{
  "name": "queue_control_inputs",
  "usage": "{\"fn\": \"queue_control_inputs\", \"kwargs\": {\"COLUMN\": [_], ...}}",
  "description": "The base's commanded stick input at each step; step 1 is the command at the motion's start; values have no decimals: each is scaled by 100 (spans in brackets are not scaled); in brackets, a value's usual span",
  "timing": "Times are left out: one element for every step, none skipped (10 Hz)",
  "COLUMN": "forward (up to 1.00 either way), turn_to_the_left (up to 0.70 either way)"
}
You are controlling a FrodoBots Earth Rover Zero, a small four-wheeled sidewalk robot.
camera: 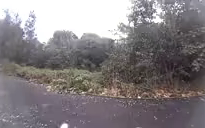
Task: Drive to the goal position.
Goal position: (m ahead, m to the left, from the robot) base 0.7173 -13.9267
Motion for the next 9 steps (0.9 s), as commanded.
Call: {"fn": "queue_control_inputs", "kwargs": {"forward": [100,100,100,100,100,6,6,6,6], "turn_to_the_left": [-40,-40,-40,-40,-40,0,0,0,0]}}
